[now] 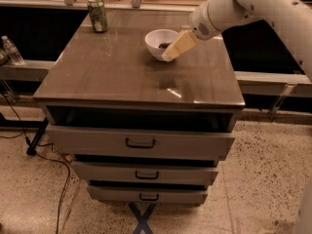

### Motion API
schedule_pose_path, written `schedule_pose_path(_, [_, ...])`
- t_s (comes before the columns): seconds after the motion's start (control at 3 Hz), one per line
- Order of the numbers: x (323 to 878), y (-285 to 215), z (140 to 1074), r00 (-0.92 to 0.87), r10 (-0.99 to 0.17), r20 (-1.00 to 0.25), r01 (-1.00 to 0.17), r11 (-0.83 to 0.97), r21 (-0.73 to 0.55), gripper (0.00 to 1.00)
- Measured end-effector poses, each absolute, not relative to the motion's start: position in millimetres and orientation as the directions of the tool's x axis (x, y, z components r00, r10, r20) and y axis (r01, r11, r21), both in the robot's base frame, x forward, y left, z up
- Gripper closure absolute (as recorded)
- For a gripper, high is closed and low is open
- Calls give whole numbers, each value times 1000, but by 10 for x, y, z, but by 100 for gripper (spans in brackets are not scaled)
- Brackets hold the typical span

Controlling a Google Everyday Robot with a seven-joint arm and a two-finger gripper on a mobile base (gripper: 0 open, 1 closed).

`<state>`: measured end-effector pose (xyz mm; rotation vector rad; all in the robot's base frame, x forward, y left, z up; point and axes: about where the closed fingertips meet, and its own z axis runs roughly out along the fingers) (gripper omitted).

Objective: Pick rxbar chocolate from white bowl and place on counter

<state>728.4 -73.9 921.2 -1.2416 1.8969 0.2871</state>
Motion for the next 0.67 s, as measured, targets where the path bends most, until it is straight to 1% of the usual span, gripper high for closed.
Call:
schedule_pose_path(0.33, [7131,-915,9216,-170,-653,-738,-848,479,-228,4])
schedule_pose_path(0.67, [7010,-1061,9256,-166,-649,-742,-853,472,-223,0])
